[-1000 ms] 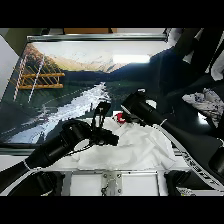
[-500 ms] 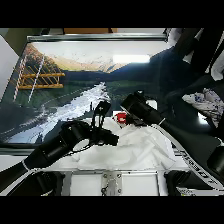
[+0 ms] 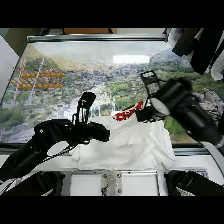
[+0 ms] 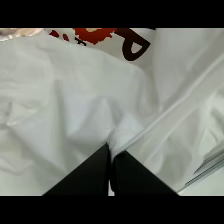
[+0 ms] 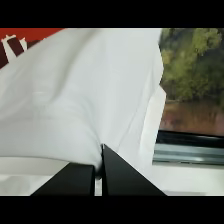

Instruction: Fold the clothes and pants, and hang the long-sleeved shirts on hangers.

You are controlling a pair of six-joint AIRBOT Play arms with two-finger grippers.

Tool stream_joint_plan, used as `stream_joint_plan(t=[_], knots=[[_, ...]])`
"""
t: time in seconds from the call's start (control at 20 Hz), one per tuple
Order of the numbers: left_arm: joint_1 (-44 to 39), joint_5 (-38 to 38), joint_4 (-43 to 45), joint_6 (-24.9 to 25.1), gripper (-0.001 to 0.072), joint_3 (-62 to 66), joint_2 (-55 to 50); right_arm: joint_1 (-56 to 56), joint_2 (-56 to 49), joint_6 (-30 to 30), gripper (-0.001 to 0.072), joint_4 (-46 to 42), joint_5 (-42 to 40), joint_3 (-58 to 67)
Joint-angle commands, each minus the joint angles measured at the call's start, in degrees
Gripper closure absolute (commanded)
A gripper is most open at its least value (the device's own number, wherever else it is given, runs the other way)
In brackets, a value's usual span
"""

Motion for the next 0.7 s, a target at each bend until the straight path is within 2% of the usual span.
stream_joint_plan(t=[0.0,0.35,0.65], knots=[[-0.2,-1.0,-0.1,0.1,0.0692,2.1,0.0,0.0,7.1,-1.4,0.0687,5.2,6.0,1.2],[0.4,-7.4,0.4,1.1,0.0691,8.7,-9.9,0.1,8.5,3.8,0.0687,5.3,6.9,0.2],[1.5,-5.0,-1.6,1.1,0.0691,8.7,-12.7,0.1,8.5,3.9,0.0687,5.3,6.7,0.0]])
